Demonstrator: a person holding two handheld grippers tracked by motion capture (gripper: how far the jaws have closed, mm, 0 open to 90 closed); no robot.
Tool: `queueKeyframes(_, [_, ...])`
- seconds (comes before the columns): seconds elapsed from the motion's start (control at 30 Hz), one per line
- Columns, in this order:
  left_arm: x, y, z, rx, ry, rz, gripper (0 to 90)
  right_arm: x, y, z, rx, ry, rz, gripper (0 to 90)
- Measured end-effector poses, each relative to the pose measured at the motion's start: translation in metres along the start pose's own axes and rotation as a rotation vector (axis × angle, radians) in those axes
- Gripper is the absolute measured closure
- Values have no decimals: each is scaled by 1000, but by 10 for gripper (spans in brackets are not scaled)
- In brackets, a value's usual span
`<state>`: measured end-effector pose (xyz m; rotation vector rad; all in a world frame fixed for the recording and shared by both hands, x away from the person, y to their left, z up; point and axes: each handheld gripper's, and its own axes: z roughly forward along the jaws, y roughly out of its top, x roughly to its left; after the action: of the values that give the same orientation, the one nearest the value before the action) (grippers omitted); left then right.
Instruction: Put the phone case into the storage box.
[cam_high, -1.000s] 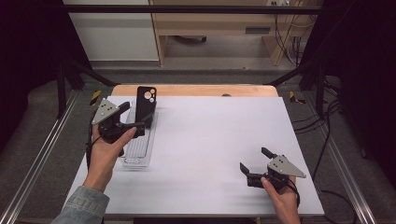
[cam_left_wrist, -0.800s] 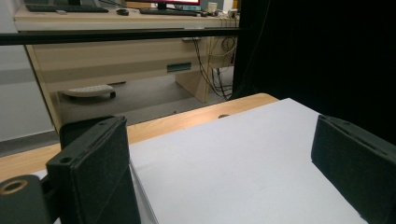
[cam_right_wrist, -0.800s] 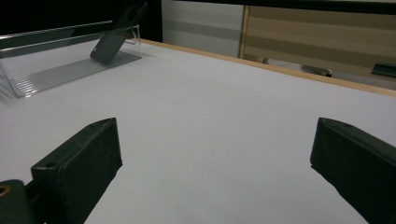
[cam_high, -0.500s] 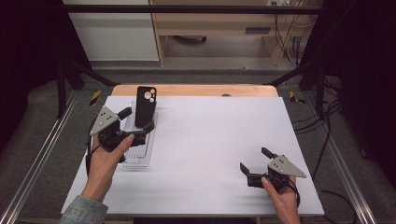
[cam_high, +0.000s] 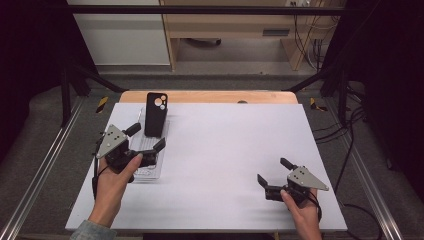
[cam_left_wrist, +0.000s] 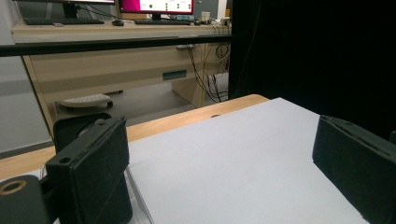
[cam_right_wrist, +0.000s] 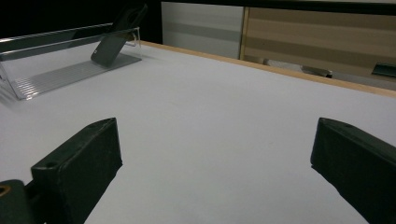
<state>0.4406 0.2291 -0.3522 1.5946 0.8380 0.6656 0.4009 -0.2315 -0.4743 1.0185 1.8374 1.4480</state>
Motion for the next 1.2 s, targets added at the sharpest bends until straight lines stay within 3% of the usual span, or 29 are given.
queueKeyframes(0.2, [-3,-2,-8,-21,12,29,30,0,0,0,0,0,-1,22])
queueKeyframes(0.5, [-7,-8,-17,-29,-2,37,28,-1,0,0,1,-5,-1,22])
queueKeyframes(0.7, [-6,-14,-24,-38,6,92,26,-1,0,0,3,-5,-3,22])
queueKeyframes(0.93, [0,-22,-32,-53,15,72,24,0,0,0,3,-8,-5,22])
queueKeyframes(1.2, [4,-32,-37,-59,25,92,22,-1,-1,0,6,-12,-8,22])
